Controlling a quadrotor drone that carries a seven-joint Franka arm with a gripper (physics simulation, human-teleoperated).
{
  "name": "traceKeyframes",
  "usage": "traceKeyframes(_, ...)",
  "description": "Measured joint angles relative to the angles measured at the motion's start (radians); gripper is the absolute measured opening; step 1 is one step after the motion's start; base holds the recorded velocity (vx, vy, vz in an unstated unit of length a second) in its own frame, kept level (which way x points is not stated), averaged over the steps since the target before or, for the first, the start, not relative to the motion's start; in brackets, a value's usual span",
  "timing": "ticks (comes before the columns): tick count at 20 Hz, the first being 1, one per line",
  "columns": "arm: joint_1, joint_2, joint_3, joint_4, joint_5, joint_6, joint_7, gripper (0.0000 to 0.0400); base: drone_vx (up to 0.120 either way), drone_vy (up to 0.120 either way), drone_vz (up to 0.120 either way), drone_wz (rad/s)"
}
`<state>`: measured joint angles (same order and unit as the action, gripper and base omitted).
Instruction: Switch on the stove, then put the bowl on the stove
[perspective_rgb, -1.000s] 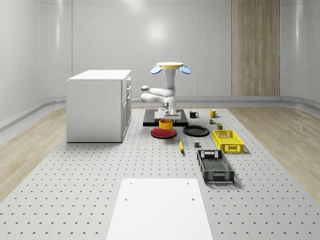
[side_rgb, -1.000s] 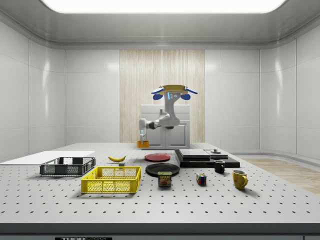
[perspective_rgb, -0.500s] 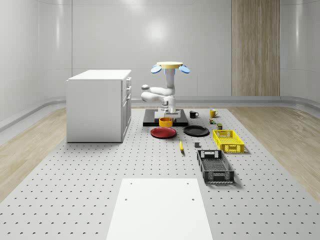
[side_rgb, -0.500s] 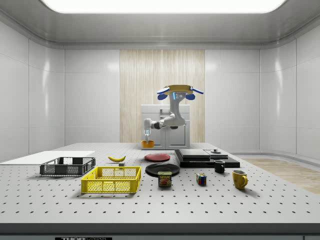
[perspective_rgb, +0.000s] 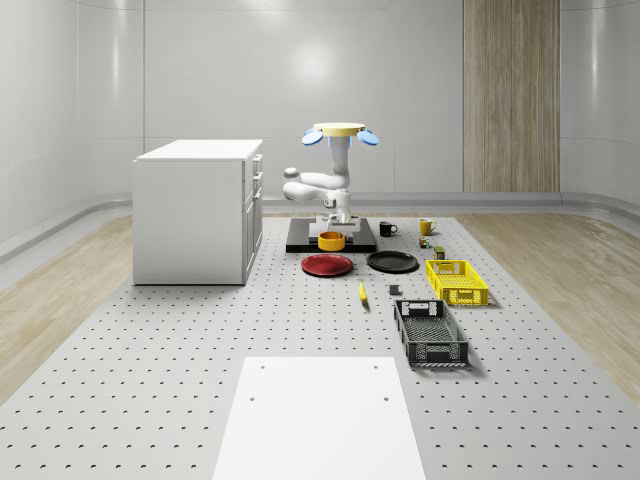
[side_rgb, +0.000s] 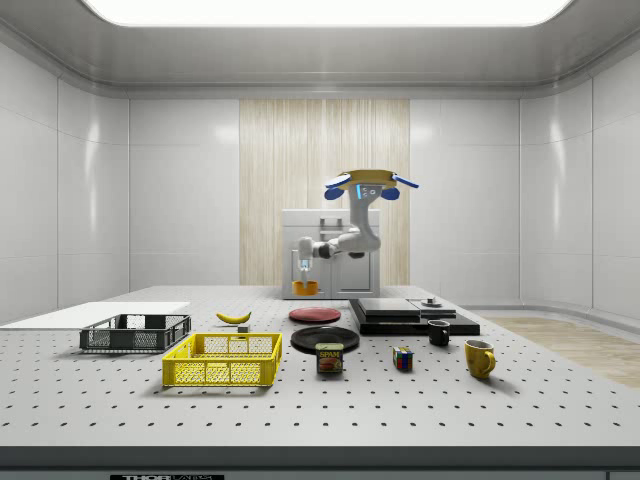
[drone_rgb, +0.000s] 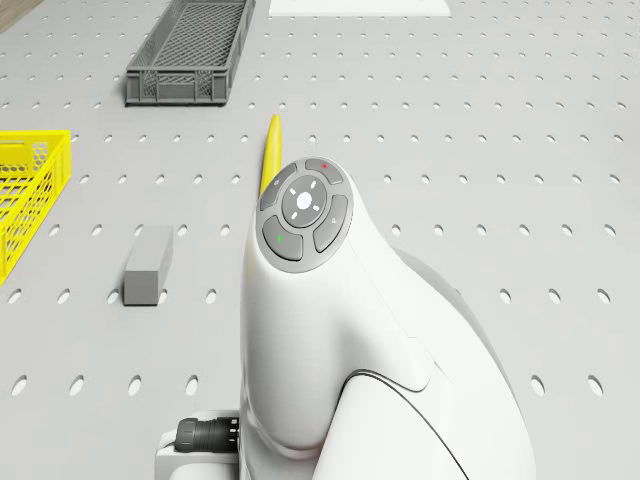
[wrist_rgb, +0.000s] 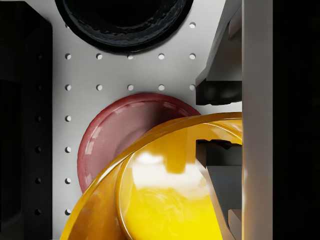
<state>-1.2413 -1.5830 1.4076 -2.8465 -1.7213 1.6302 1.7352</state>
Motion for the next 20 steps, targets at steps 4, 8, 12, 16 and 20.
traceKeyframes(4,0.000,-0.001,0.000,0.000,0.000,0.001,0.000,0.0100,-0.120,0.000,0.000,0.000)
traceKeyframes(8,0.000,-0.001,0.000,0.000,0.000,0.001,0.000,0.0100,-0.120,0.000,0.000,0.000)
traceKeyframes(12,0.000,-0.002,0.000,0.000,0.001,0.002,0.000,0.0100,-0.120,0.000,0.000,0.000)
traceKeyframes(16,0.000,-0.002,0.000,0.000,0.001,0.002,0.000,0.0100,-0.120,0.000,0.000,0.000)
traceKeyframes(20,0.000,-0.003,0.000,0.000,0.001,0.002,0.000,0.0100,-0.120,0.040,0.000,0.000)
